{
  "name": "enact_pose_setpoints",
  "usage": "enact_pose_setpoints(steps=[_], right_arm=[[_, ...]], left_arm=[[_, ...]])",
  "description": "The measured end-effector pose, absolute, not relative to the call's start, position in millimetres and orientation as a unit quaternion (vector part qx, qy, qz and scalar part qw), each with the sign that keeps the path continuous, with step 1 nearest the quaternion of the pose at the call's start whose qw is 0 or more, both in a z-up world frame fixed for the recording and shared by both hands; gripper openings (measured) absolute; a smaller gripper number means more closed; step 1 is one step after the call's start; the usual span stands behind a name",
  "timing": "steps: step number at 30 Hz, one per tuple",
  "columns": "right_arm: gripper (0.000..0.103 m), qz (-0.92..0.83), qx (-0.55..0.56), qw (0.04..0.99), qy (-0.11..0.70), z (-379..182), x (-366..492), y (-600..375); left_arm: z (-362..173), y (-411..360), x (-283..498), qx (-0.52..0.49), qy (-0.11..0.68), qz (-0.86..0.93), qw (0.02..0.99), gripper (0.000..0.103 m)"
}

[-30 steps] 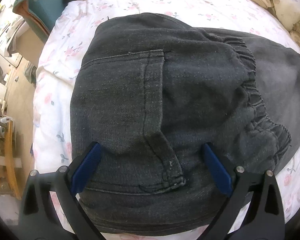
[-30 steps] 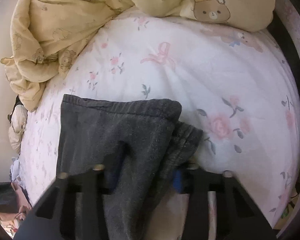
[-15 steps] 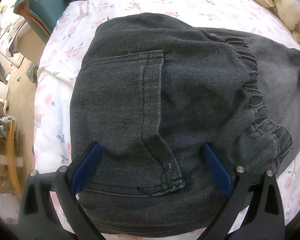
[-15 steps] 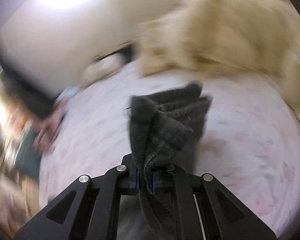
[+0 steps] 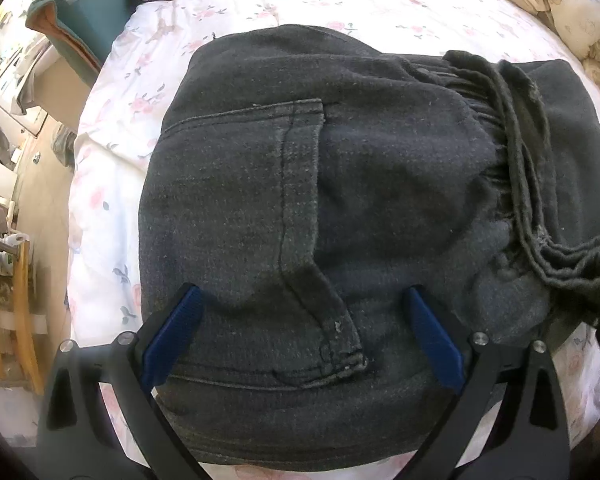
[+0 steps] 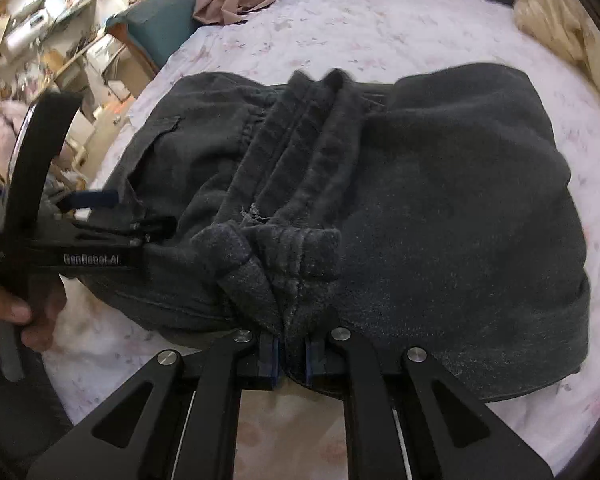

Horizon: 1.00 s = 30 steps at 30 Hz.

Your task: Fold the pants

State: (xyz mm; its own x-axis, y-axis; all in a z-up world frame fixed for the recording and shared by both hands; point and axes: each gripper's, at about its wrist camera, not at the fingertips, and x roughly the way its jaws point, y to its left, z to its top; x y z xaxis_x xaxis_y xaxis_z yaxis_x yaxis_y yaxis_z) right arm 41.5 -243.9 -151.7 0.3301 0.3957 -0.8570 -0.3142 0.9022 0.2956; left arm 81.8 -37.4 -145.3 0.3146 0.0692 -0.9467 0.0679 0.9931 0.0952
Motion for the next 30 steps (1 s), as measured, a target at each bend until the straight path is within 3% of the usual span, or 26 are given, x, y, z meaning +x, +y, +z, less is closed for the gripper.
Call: enact_pose_setpoints(steps=[2, 4, 5, 10, 13, 17, 22, 23, 24, 26, 28, 30], right_arm=[[0.018, 0.215, 0.059, 0.804, 0.552, -149, 44, -247], [0.048, 0.231, 0.07, 0.785, 0.57, -144, 43, -243], [0.069, 0.244, 0.079, 0.776, 0.577, -139, 45, -241], [0.071, 0.316, 0.094, 0.766, 0.552, -99, 36, -233], [0.071, 0.269, 0.128, 0.797, 0.525, -88, 58, -246], [0.071, 0.183, 0.189, 0.799, 0.541, -103, 116, -250], [0.068, 0.159, 0.186, 0.782, 0.573, -136, 172, -218], [0.055, 0.152, 0.173, 0.783, 0.577, -142, 180, -210], [0.035, 0.139, 0.148, 0.788, 0.58, -145, 185, -202], [0.027, 0.131, 0.119, 0.797, 0.578, -143, 185, -200], [0.009, 0.13, 0.087, 0.817, 0.556, -131, 179, -198], [0.009, 0.136, 0.086, 0.838, 0.521, -111, 172, -203]], left_arm=[[-145, -37, 82, 0.056, 0.586, -0.001, 0.808, 0.099], [-145, -36, 82, 0.053, 0.589, -0.003, 0.807, 0.099], [-145, -35, 82, 0.052, 0.59, -0.003, 0.806, 0.099], [-144, -34, 81, 0.049, 0.592, -0.004, 0.805, 0.099], [-144, -33, 80, 0.047, 0.592, -0.006, 0.804, 0.099], [-143, -32, 80, 0.045, 0.593, -0.007, 0.804, 0.099], [-141, -28, 80, 0.045, 0.594, -0.011, 0.803, 0.099], [-142, -27, 80, 0.044, 0.595, -0.012, 0.803, 0.099], [-142, -26, 80, 0.043, 0.595, -0.013, 0.802, 0.099], [-142, -24, 81, 0.04, 0.596, -0.012, 0.802, 0.099], [-141, -23, 82, 0.037, 0.597, -0.012, 0.801, 0.099], [-140, -21, 84, 0.031, 0.598, -0.013, 0.801, 0.099]])
